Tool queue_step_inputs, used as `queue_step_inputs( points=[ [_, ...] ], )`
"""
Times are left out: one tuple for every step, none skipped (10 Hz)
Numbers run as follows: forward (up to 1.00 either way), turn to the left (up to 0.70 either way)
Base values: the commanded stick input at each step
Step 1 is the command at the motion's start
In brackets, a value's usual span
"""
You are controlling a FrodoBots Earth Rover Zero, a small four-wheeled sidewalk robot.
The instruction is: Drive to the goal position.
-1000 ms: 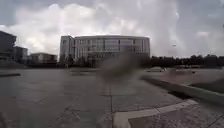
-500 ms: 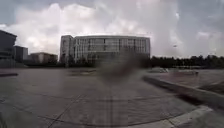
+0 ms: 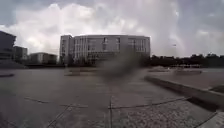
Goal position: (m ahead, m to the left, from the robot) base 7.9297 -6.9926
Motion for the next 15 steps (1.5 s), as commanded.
queue_step_inputs(
  points=[
    [0.70,0.00],
    [0.70,0.00],
    [0.70,0.00],
    [0.70,0.00],
    [0.70,0.00],
    [0.70,0.00],
    [0.70,0.00],
    [0.70,0.00],
    [0.70,0.00],
    [0.70,0.00],
    [0.70,0.00],
    [0.70,0.00],
    [0.70,0.00],
    [0.70,0.00],
    [0.70,0.00]
  ],
)
